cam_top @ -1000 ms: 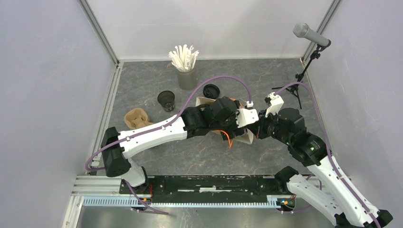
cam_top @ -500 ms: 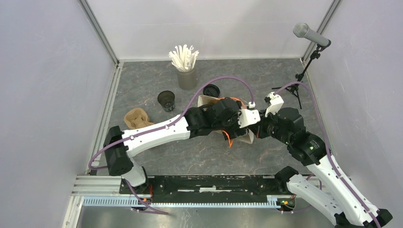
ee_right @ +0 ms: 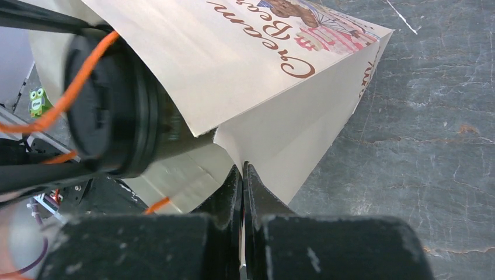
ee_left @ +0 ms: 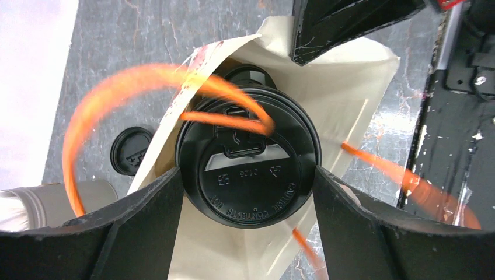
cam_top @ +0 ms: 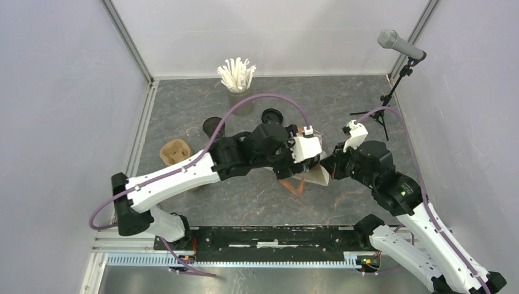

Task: Pack the takeout coffee

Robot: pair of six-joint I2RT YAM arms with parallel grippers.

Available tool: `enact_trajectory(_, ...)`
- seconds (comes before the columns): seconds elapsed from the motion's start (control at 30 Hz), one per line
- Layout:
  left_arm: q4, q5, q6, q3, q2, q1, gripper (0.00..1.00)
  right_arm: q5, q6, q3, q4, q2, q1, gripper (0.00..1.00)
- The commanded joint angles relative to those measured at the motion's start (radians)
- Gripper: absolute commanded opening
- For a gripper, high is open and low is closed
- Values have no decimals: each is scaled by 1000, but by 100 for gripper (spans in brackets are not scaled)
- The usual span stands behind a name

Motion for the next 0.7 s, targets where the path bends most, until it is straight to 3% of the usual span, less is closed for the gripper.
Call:
enact_trajectory(0.0,-50,40,14,3,-74,2,37,13,-33,-2,-13,2,1,0)
enact_trajectory(0.33,-210,39,103,42,-127,-1,38,-33,-75,26,-67,-32,1,0)
enact_trajectory(0.67,-258,71,220,63,-129,-4,38,-39,-47,78,-77,-19,1,0)
